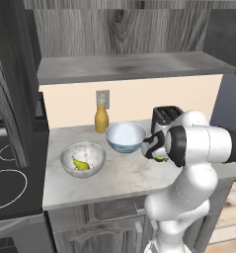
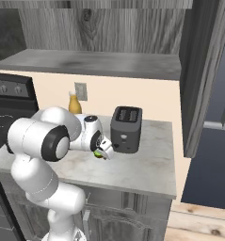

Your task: Pick both bowls and place them on the counter. Then place the pear in one bowl and place the kiwi in the other bowl.

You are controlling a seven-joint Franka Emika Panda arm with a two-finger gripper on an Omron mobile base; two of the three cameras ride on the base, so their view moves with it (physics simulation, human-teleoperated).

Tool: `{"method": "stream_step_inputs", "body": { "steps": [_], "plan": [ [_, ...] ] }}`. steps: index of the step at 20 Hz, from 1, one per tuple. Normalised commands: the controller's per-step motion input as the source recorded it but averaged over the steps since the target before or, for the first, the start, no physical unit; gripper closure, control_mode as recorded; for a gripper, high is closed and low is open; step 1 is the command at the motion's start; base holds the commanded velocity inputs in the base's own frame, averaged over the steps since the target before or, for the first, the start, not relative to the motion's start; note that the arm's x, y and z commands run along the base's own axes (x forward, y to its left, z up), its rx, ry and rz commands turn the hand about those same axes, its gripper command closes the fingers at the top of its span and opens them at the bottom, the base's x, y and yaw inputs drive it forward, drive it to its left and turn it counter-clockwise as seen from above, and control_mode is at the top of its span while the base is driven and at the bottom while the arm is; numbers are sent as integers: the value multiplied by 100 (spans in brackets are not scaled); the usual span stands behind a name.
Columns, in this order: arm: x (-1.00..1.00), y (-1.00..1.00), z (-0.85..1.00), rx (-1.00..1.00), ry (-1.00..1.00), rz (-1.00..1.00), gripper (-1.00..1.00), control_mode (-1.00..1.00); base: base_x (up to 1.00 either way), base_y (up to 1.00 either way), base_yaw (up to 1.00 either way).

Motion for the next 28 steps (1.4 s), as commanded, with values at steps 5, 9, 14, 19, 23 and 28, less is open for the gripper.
{"method": "stream_step_inputs", "body": {
  "steps": [5, 9, 14, 19, 23, 28],
  "plan": [
    [0, 0, 0, 0, 0, 0, 100, -100, 0, 0, 0],
    [-27, -3, 6, 0, -4, 0, 100, -100, 0, 0, 0],
    [-57, 0, 43, 0, -13, 0, 100, -100, 0, 0, 0],
    [-47, 1, 80, 0, -12, 0, 100, -100, 0, 0, 0],
    [-18, 8, 99, 0, -8, 1, 100, -100, 0, 0, 0],
    [-4, 14, 93, 0, -8, 6, 100, -100, 0, 0, 0]
  ]
}}
